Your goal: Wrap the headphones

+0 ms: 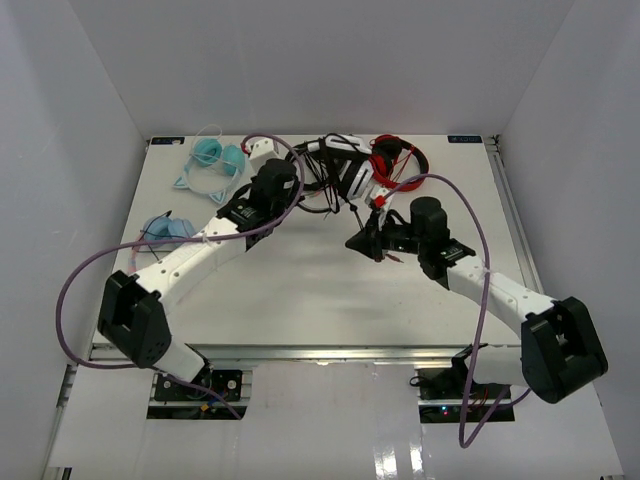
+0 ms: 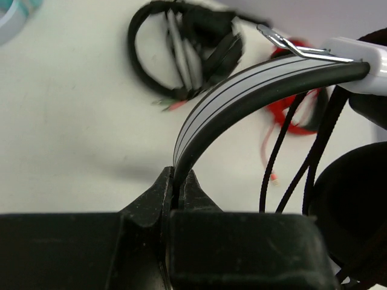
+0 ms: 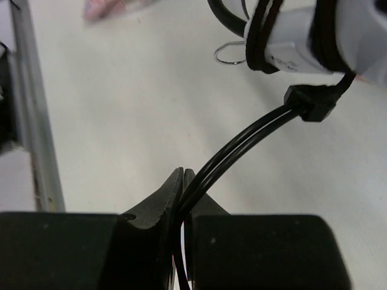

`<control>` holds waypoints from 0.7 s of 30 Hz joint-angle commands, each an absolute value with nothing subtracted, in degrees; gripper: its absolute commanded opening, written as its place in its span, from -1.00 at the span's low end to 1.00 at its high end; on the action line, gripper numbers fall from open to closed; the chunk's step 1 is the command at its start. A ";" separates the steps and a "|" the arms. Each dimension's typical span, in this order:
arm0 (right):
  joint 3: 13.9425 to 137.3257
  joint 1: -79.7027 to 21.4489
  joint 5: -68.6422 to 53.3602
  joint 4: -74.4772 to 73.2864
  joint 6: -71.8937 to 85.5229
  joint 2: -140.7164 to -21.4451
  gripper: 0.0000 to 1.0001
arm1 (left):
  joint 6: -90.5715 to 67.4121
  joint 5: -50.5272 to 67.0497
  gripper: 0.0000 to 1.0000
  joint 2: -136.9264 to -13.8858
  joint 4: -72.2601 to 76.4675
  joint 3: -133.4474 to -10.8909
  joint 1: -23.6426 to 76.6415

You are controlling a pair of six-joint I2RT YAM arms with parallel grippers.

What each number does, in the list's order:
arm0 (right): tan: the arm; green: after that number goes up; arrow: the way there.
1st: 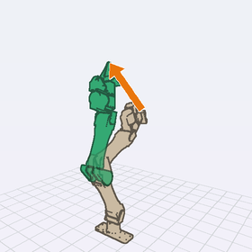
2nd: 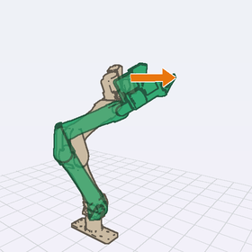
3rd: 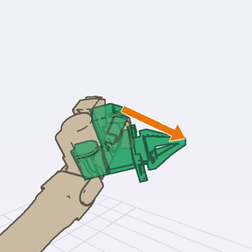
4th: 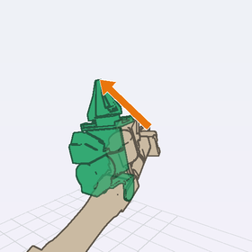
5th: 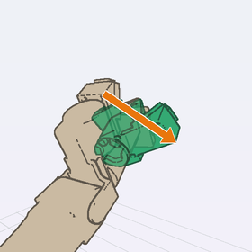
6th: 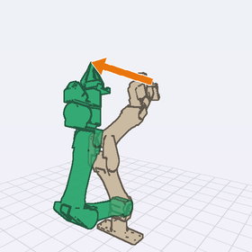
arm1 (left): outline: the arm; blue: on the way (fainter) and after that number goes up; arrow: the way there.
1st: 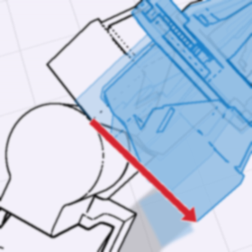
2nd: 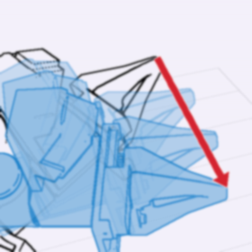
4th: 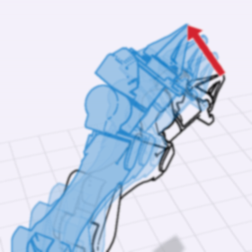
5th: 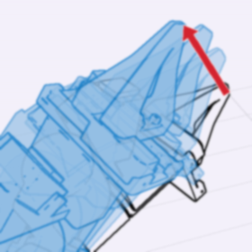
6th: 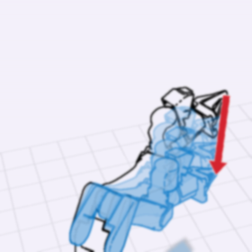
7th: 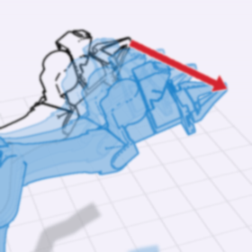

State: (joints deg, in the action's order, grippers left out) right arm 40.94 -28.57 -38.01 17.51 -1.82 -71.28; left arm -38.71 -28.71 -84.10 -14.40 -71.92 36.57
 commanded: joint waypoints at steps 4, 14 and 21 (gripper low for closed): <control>46.99 -31.90 -24.64 -3.70 -22.44 -83.33 -0.85 | -34.14 -27.18 -1.00 -90.49 -26.34 -72.21 36.91; 49.39 -33.66 -23.05 -8.48 -27.01 -93.30 -0.85 | -33.42 -18.01 -1.00 -100.48 -26.06 -69.39 37.09; 50.00 -33.66 -24.81 -10.25 -28.27 -92.93 -0.50 | -33.46 -14.31 -0.25 -101.66 -24.96 -68.60 37.09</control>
